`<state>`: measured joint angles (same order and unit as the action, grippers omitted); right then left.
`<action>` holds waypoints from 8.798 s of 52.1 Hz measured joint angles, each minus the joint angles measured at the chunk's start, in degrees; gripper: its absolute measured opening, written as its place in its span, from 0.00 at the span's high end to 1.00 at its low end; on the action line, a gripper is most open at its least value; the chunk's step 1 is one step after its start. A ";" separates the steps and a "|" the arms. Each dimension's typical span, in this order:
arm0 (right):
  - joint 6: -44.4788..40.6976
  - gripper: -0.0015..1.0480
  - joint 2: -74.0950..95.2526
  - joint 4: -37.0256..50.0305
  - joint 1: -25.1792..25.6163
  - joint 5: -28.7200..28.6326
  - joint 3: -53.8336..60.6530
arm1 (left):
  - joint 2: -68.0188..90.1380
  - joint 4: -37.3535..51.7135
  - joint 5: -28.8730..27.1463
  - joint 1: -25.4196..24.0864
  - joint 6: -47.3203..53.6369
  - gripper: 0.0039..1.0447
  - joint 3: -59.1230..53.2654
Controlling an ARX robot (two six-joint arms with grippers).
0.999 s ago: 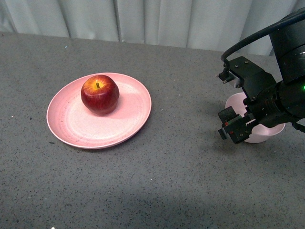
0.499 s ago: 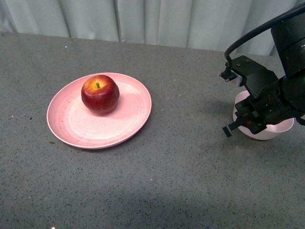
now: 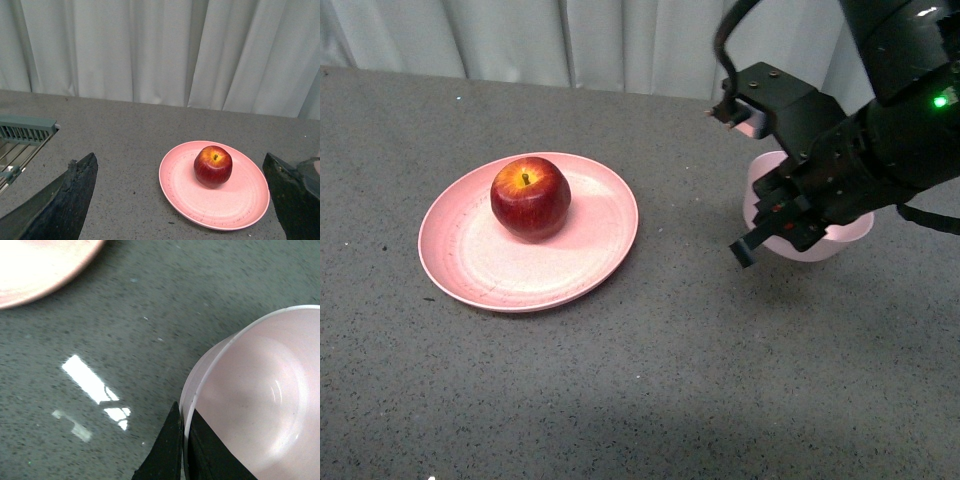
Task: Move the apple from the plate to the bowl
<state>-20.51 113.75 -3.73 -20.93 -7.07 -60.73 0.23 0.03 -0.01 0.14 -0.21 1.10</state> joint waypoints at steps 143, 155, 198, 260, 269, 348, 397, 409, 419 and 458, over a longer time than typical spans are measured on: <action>19.91 0.99 -62.64 51.82 20.79 7.34 58.64 | 0.00 0.00 0.00 0.00 -0.02 0.06 0.00; 19.91 0.99 -74.31 41.90 20.79 7.17 60.17 | 0.00 0.00 -0.02 0.00 -0.02 0.06 0.00; 19.91 0.99 -98.05 19.63 20.79 7.15 60.39 | 0.00 0.00 -0.02 0.00 -0.02 0.06 -0.02; 19.96 0.09 -113.55 3.80 20.81 7.02 60.37 | 23.96 7.10 -11.28 2.80 -6.82 0.06 3.04; 19.96 0.09 -113.55 3.80 20.81 7.02 60.37 | 49.33 26.88 -5.99 1.07 -9.46 0.06 8.24; 19.96 0.09 -113.55 3.80 20.81 7.02 60.37 | 119.30 32.89 -1.01 13.33 -9.31 0.06 51.58; 19.93 0.09 -113.55 3.80 20.81 7.02 60.37 | 114.92 31.56 -0.02 19.45 -6.86 0.34 51.98; 19.96 0.09 -113.55 3.80 20.81 7.02 60.37 | 114.29 29.09 0.90 24.74 -7.15 0.34 54.66; 19.96 0.09 -113.55 3.80 20.81 6.99 60.37 | 116.32 27.15 1.14 28.17 -7.48 0.34 58.60; 19.96 0.09 -113.55 3.80 20.81 7.02 60.37 | 124.82 26.40 -0.79 31.34 -6.14 0.34 61.96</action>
<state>-0.56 0.21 0.08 -0.12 -0.05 -0.36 125.05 26.44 -0.80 31.48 -6.35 63.07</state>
